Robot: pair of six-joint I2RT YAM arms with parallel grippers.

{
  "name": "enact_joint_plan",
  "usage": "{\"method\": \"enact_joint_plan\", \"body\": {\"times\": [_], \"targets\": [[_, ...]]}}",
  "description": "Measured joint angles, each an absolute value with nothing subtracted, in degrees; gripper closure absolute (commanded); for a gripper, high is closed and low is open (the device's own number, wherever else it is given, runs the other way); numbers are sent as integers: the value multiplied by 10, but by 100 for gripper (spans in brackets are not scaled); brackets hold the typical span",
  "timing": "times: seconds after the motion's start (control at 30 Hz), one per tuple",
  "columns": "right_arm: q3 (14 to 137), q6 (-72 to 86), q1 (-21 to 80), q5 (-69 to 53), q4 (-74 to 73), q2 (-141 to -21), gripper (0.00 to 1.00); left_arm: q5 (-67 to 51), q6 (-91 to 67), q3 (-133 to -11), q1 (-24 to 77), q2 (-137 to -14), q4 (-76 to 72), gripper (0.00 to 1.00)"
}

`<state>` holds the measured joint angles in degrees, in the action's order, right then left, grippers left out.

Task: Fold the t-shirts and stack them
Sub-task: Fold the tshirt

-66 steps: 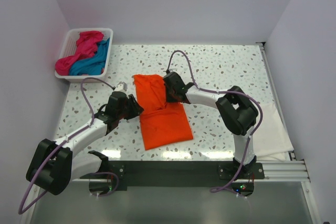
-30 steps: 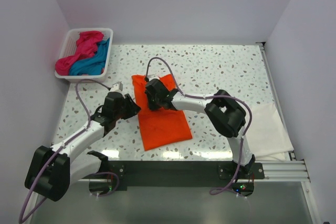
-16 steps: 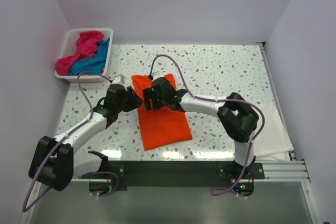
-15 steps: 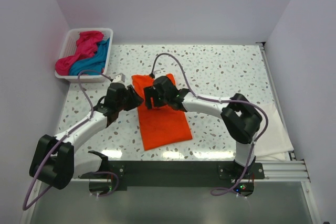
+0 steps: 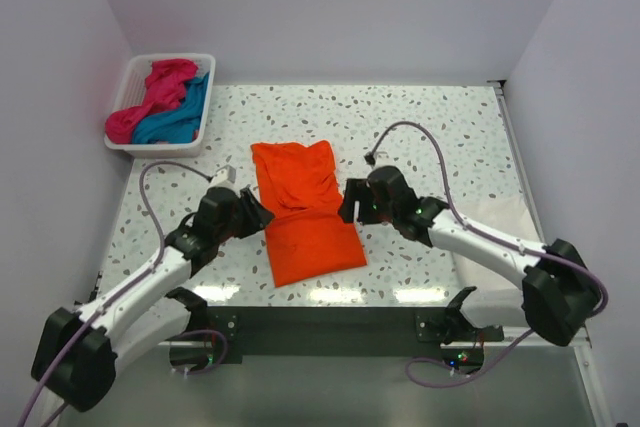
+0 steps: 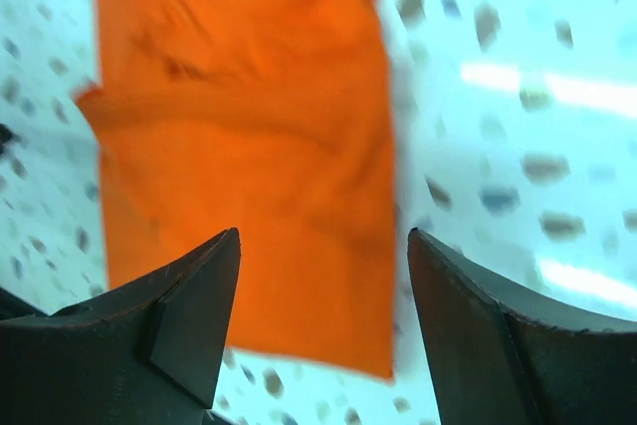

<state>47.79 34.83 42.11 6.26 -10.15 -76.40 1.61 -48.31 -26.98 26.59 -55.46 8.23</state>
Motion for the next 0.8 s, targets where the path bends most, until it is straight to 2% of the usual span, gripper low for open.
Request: {"method": "enact_joint_plan", "body": {"times": [0.13, 0.27, 0.53, 0.8], "targets": [[343, 388, 425, 38, -133, -655, 31, -2, -521, -194, 305, -428, 140, 49], [272, 430, 425, 17, -163, -588, 31, -17, -561, -162, 347, -363, 208, 49], [232, 490, 427, -17, -148, -578, 37, -11, -641, -158, 407, -312, 326, 49], [211, 530, 427, -45, -94, -608, 40, -10, -697, -134, 469, -349, 325, 47]]}}
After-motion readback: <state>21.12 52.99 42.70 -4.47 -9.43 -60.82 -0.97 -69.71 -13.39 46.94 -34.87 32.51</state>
